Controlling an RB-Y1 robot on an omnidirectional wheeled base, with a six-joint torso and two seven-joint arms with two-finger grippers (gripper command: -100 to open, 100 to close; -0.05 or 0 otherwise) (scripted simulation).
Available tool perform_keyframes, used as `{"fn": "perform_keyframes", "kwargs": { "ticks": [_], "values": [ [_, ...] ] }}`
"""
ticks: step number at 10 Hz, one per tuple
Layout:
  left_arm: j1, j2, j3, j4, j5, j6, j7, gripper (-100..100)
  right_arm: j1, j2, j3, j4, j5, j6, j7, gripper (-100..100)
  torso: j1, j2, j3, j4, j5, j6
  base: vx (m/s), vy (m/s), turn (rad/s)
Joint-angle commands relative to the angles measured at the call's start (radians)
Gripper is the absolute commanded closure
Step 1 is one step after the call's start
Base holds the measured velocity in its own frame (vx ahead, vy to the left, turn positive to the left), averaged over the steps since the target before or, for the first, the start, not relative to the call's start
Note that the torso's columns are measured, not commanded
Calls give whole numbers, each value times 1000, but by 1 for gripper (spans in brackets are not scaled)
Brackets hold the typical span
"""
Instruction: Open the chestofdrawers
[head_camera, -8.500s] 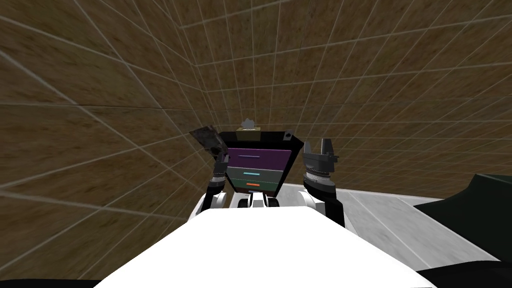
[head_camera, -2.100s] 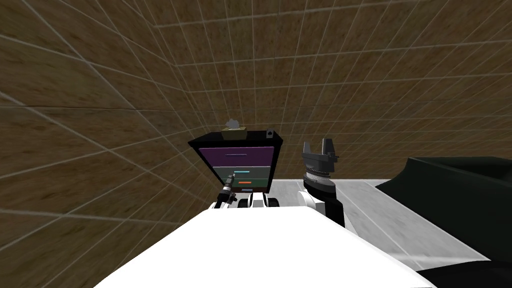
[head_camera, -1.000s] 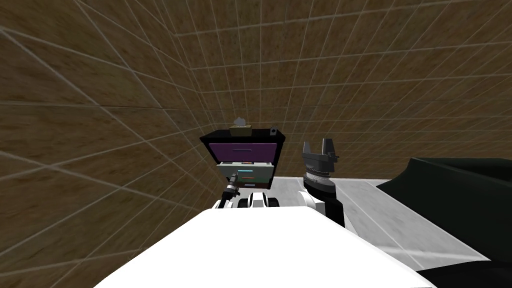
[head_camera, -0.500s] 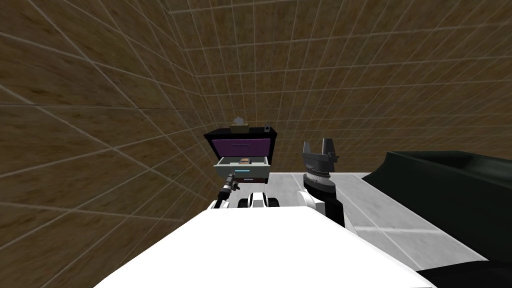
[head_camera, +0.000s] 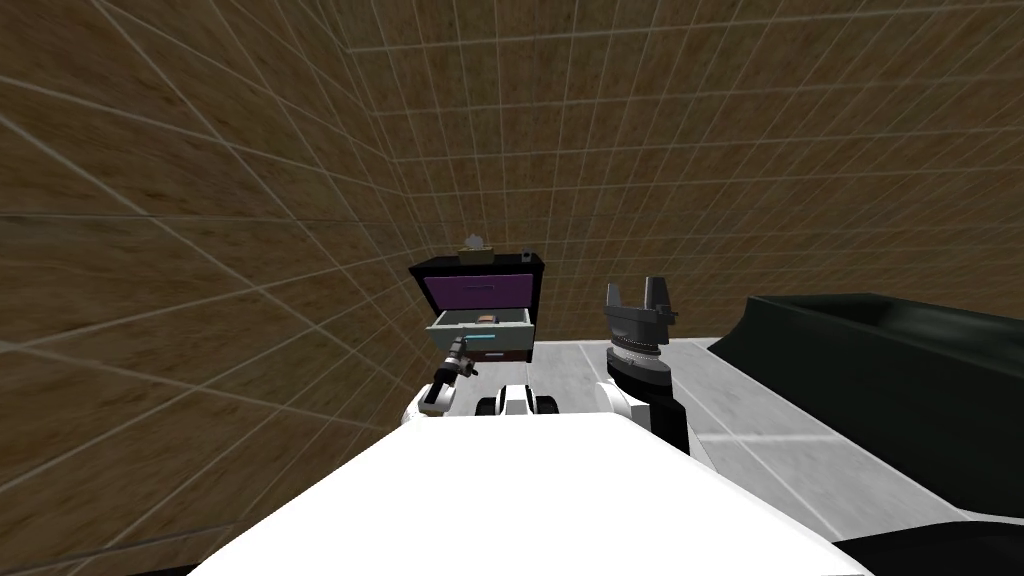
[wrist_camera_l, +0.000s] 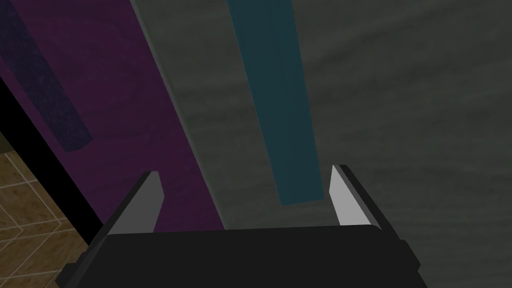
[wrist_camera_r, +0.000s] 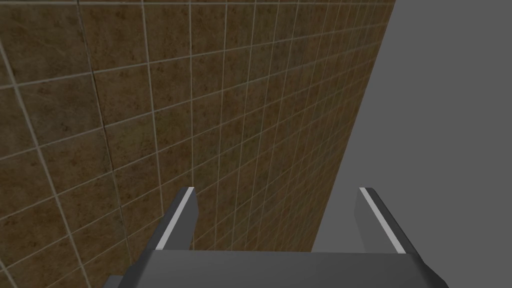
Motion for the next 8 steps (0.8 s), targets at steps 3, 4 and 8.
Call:
{"fn": "perform_keyframes", "kwargs": {
  "ticks": [3, 4, 8],
  "values": [
    [-49, 43, 15, -35, 14, 84, 36, -100, 0, 0, 0, 0, 0, 0, 0, 0, -1, 3, 2, 2, -1, 0, -64, -23, -20],
    [-64, 54, 19, -42, 17, 106, 45, -100, 0, 0, 0, 0, 0, 0, 0, 0, -2, 4, 2, 3, -2, 0, -64, -16, -45],
    [-51, 52, 16, -45, 16, 103, 43, 0, 0, 0, 0, 0, 0, 0, 0, 0, 0, 0, 0, -1, 0, 0, -8, -2, -2]
  ]
}}
